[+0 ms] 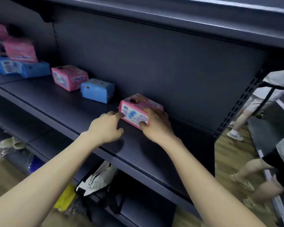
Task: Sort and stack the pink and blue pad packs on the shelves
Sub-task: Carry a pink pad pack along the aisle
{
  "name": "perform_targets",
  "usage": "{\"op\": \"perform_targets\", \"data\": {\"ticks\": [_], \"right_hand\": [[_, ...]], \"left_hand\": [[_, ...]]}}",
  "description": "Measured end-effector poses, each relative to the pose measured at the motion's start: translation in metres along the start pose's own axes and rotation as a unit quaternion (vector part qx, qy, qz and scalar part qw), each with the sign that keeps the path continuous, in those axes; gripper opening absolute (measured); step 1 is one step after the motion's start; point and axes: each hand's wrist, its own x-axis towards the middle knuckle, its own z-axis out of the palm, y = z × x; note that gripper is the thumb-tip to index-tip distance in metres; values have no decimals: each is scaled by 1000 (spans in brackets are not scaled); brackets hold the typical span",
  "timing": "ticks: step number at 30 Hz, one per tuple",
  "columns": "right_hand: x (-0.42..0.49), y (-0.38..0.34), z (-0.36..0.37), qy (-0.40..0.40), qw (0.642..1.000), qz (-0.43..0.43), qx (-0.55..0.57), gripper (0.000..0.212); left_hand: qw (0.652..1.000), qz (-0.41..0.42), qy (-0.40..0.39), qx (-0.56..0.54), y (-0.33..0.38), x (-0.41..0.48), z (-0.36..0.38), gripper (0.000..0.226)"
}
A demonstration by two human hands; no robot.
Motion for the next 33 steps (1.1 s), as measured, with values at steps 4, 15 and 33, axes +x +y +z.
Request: {"op": "perform_targets", "data": {"ticks": [4,15,33], "right_hand": [[8,13,-3,-19,998,51,12,55],[46,33,4,-77,980,140,119,107],[48,16,30,181,981,-17,69,84]], "left_hand": [[999,-7,-30,-7,3,12,3,61],[998,19,-53,-11,-7,39,3,60],[881,-138,-83,-444,-3,66,1,32]]}}
